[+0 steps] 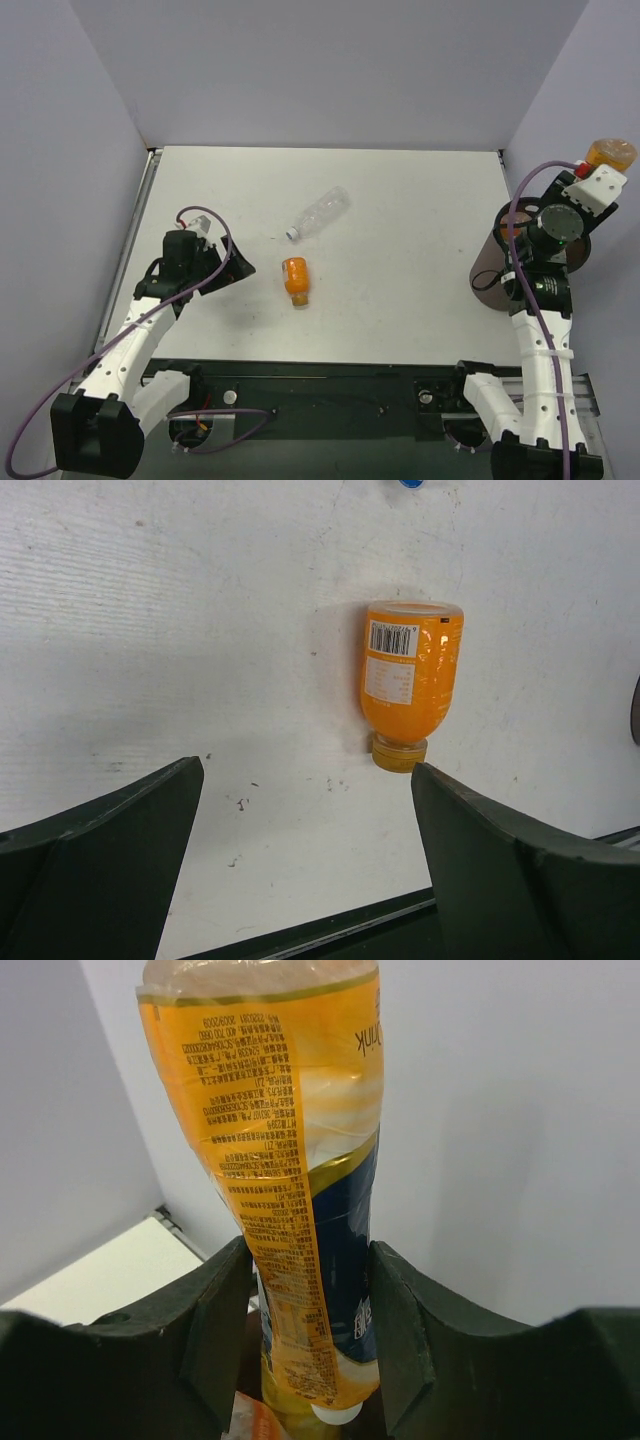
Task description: Put the plastic bottles in the bin
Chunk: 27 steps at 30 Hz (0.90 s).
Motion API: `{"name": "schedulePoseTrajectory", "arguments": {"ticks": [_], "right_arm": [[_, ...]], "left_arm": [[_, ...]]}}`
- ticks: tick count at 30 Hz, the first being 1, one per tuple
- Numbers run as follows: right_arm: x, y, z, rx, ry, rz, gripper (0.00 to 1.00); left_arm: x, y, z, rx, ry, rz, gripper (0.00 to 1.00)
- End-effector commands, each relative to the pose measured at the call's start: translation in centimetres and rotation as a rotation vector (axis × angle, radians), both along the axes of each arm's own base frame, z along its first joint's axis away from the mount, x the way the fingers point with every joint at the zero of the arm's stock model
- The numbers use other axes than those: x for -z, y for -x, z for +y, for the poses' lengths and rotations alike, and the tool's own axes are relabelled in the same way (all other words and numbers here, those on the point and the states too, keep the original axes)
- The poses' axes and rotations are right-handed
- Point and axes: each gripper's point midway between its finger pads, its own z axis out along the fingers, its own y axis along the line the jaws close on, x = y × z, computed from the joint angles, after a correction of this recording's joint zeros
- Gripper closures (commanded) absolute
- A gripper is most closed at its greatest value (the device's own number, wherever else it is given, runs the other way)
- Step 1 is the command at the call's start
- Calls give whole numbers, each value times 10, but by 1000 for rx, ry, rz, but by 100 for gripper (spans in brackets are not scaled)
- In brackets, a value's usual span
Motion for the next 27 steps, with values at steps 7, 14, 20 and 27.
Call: {"name": "schedulePoseTrajectory", "arguments": {"ticks": [7,14,20,27], "right_arm": [[32,10,-23,136,-33,-26,71],[56,15,-30,190,-44,25,32],[44,36,-35,266,-66,-21,9],[5,30,-9,75,-107,-96,7]], "left_arm": [[-18,-13,-10,75,18,-48,3],[-31,-19,-12,68,37,-68,3],[-31,-22,-10,45,34,-64,3],[-22,-26,-17,15,96,-25,3]]}}
